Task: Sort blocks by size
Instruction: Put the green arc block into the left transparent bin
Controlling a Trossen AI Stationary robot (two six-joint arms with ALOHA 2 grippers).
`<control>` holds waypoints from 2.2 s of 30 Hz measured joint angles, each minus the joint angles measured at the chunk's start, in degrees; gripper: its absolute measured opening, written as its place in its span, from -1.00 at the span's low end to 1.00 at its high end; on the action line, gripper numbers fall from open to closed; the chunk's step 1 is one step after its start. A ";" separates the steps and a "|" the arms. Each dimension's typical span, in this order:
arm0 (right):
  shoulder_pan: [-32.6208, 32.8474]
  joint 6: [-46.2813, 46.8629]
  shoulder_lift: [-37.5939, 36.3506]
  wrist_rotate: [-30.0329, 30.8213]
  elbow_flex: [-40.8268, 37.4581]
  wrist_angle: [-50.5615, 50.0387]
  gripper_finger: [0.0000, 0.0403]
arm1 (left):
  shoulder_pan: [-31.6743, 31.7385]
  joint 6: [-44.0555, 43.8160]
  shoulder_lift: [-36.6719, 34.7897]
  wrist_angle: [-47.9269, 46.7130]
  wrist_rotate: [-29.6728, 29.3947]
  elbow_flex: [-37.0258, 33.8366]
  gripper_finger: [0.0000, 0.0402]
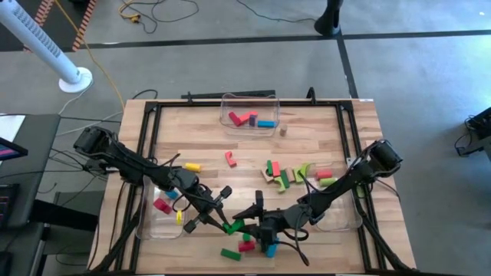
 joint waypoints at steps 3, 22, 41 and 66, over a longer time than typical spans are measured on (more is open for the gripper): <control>0.00 0.05 0.02 0.00 -0.02 -0.04 -0.09 | 0.00 -0.01 -0.02 -0.36 0.06 0.01 -0.78; 1.47 1.13 0.09 0.59 -0.20 -0.44 -0.18 | -0.07 0.92 -0.15 -0.33 0.22 0.05 -0.26; 1.55 1.81 0.09 0.22 -0.20 -0.70 -0.19 | -0.17 8.82 -8.12 -11.86 -5.74 0.10 -0.05; -1.21 5.35 0.09 2.73 -0.13 0.65 -0.19 | -17.24 22.82 -12.31 -23.91 -52.66 0.08 0.53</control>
